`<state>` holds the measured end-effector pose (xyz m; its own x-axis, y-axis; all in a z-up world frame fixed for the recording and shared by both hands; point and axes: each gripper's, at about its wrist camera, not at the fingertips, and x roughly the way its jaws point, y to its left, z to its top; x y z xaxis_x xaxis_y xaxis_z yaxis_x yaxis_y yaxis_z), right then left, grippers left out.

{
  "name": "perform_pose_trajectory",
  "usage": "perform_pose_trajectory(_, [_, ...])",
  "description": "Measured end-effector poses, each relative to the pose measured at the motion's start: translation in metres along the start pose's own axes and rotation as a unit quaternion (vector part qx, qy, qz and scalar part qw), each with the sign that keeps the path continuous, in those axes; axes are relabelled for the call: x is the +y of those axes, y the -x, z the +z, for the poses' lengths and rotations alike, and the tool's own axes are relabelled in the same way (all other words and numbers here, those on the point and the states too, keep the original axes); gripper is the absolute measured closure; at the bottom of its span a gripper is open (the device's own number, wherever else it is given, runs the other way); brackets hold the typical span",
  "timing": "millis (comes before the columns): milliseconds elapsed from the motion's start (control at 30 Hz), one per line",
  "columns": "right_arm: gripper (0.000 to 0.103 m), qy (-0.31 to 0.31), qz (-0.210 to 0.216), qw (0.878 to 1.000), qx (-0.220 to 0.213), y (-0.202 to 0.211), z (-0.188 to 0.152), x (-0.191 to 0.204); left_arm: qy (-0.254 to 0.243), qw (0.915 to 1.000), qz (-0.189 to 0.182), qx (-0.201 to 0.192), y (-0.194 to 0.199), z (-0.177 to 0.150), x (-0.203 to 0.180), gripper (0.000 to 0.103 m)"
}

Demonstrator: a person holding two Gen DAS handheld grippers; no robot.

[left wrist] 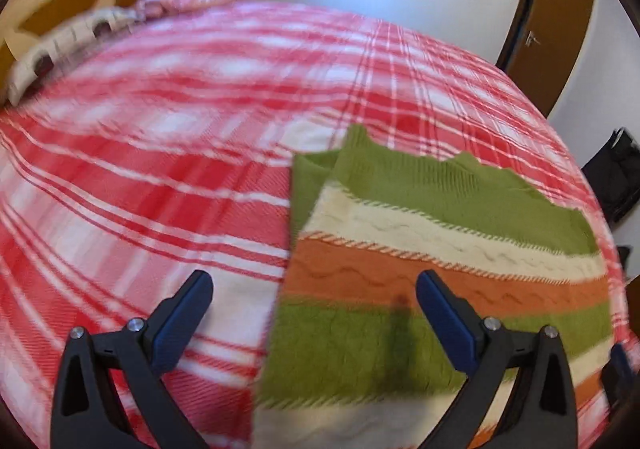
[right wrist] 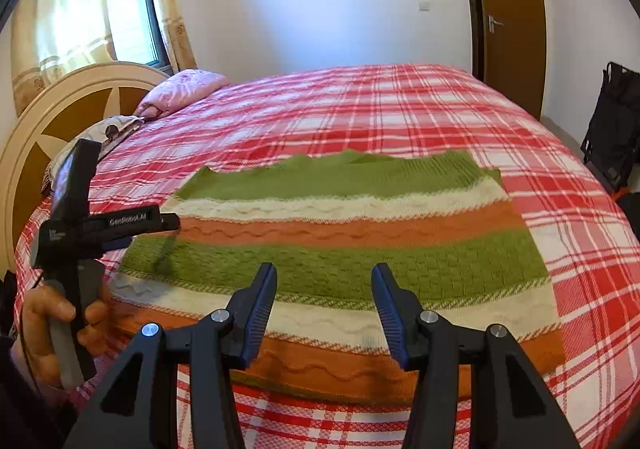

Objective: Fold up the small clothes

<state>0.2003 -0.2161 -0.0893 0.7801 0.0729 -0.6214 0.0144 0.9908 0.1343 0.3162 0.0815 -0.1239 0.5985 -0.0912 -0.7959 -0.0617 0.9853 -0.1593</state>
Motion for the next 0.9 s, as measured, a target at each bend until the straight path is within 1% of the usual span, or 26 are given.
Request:
perform_pose_trajectory(33, [0.052,-0.001,0.001,1.000,0.003,-0.002,0.000,0.000,0.019,0.9993,-0.024,0.019,-0.010,0.000,0.003,0.004])
perform_pose_trajectory(67, [0.052,0.000,0.001,1.000,0.005,-0.004,-0.001,0.000,0.033,0.9982,-0.041,0.030,-0.016,-0.001,0.006,0.009])
perform_pose_trajectory(100, [0.052,0.005,0.001,1.000,0.007,-0.006,-0.001,0.001,0.044,0.9973,-0.049,0.035,-0.020,-0.002,0.007,0.009])
perform_pose_trajectory(133, [0.052,0.010,0.001,1.000,0.008,-0.009,-0.001,0.004,0.046,0.9976,-0.048,0.018,-0.018,-0.005,0.006,0.009])
perform_pose_trajectory(200, [0.052,0.021,0.001,1.000,0.008,-0.015,0.000,0.009,0.033,0.9984,-0.044,0.010,-0.016,-0.010,-0.001,0.012])
perform_pose_trajectory(233, [0.052,0.026,0.001,1.000,0.009,-0.018,0.001,0.012,0.022,0.9991,-0.034,0.009,-0.016,-0.011,-0.005,0.013])
perform_pose_trajectory(267, [0.052,0.039,-0.001,0.999,0.010,-0.025,0.004,0.018,0.008,0.9995,-0.028,0.008,-0.014,-0.013,-0.010,0.020])
perform_pose_trajectory(300, [0.054,0.045,-0.002,0.999,0.011,-0.029,0.005,0.021,0.000,0.9995,-0.032,0.006,-0.013,-0.012,-0.013,0.032])
perform_pose_trajectory(333, [0.058,0.050,-0.001,0.999,0.016,-0.037,0.010,0.024,-0.004,0.9991,-0.042,0.006,-0.010,-0.012,-0.017,0.037])
perform_pose_trajectory(367, [0.065,0.047,0.001,0.999,0.021,-0.043,0.013,0.026,-0.001,0.9991,-0.042,0.007,-0.009,-0.011,-0.017,0.042])
perform_pose_trajectory(400, [0.066,0.041,0.003,0.999,0.025,-0.050,0.017,0.027,0.004,0.9990,-0.044,0.007,-0.009,-0.009,-0.015,0.050])
perform_pose_trajectory(467, [0.066,0.031,0.001,0.999,0.024,-0.059,0.026,0.028,0.022,0.9980,-0.058,0.009,-0.007,-0.008,-0.010,0.061])
perform_pose_trajectory(500, [0.066,0.027,0.000,0.999,0.023,-0.063,0.029,0.030,0.029,0.9974,-0.065,0.011,-0.008,-0.007,-0.007,0.062])
perform_pose_trajectory(567, [0.066,0.027,0.000,0.999,0.026,-0.077,0.035,0.034,0.033,0.9972,-0.067,0.010,-0.009,-0.007,-0.006,0.062])
perform_pose_trajectory(633, [0.066,0.037,-0.009,0.998,0.043,-0.094,0.031,0.039,0.020,0.9984,-0.053,0.006,-0.011,-0.007,-0.011,0.060])
perform_pose_trajectory(667, [0.066,0.040,-0.013,0.997,0.060,-0.105,0.025,0.040,0.017,0.9987,-0.048,0.005,-0.011,-0.007,-0.012,0.058])
perform_pose_trajectory(700, [0.066,0.041,-0.014,0.997,0.061,-0.109,0.019,0.039,0.014,0.9989,-0.044,0.005,-0.012,-0.007,-0.014,0.057])
perform_pose_trajectory(733, [0.066,0.040,-0.013,0.998,0.055,-0.107,0.019,0.038,0.014,0.9990,-0.041,0.005,-0.012,-0.006,-0.014,0.056])
perform_pose_trajectory(767, [0.066,0.039,-0.013,0.998,0.056,-0.107,0.020,0.037,0.015,0.9991,-0.038,0.006,-0.013,-0.006,-0.014,0.052])
perform_pose_trajectory(833, [0.066,0.037,-0.010,0.998,0.055,-0.107,0.019,0.036,0.018,0.9992,-0.035,0.005,-0.014,-0.006,-0.014,0.050])
perform_pose_trajectory(900, [0.065,0.034,-0.007,0.998,0.054,-0.107,0.019,0.035,0.010,0.9997,-0.023,0.001,-0.015,-0.007,-0.018,0.047])
